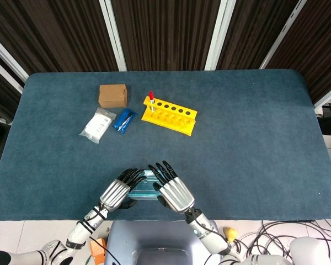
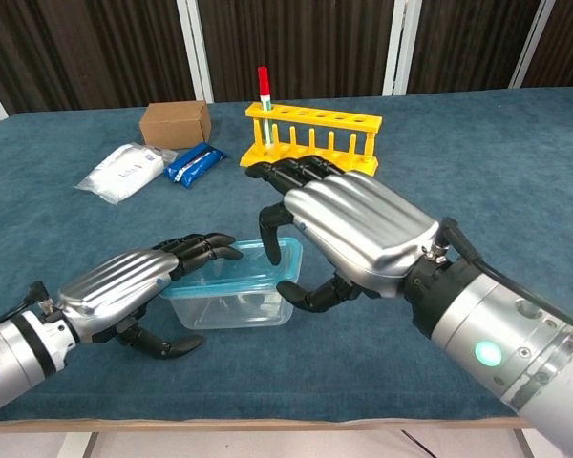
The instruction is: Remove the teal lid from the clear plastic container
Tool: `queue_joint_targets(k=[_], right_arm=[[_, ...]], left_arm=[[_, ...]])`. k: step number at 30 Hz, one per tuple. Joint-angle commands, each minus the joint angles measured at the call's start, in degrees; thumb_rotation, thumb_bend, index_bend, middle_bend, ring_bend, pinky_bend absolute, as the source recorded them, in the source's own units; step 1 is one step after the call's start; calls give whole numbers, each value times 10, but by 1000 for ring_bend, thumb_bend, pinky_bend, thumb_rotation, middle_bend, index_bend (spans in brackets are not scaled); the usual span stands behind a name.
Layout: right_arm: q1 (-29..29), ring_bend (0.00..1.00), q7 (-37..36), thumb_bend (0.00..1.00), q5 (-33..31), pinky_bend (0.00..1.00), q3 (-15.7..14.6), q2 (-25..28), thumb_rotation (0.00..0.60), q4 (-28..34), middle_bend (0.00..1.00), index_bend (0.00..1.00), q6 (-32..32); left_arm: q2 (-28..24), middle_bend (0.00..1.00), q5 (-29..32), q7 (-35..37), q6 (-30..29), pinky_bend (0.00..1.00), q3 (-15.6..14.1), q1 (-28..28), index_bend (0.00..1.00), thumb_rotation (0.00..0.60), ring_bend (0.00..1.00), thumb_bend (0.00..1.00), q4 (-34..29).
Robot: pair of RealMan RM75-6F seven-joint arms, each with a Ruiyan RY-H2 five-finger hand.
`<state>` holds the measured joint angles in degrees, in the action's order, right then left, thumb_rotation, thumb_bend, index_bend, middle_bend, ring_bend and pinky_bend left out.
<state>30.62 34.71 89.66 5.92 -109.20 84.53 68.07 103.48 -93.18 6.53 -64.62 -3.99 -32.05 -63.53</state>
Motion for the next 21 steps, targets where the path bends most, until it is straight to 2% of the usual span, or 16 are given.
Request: queue_joint_targets(k=[1, 7, 14, 21], right_arm=[[1, 0, 0, 288, -2, 6, 1, 1, 600, 1, 39, 529, 0], [3, 0, 0, 287, -11, 13, 6, 2, 600, 2, 39, 530, -2], [9, 0, 1, 288, -19, 13, 10, -6, 600, -6, 39, 529, -5], [22, 0, 11, 288, -34, 28, 15, -46, 600, -32, 58, 553, -19]], left_arm=[[0, 393, -1, 0, 0, 111, -1, 0, 343, 600, 141, 306, 0], [2, 436, -4, 1, -3, 116, -3, 1, 373, 600, 159, 312, 4], [1, 438, -4, 3, -4, 116, -2, 2, 375, 600, 163, 313, 6], [4, 438, -5, 7, -6, 117, -3, 3, 375, 600, 165, 312, 11]])
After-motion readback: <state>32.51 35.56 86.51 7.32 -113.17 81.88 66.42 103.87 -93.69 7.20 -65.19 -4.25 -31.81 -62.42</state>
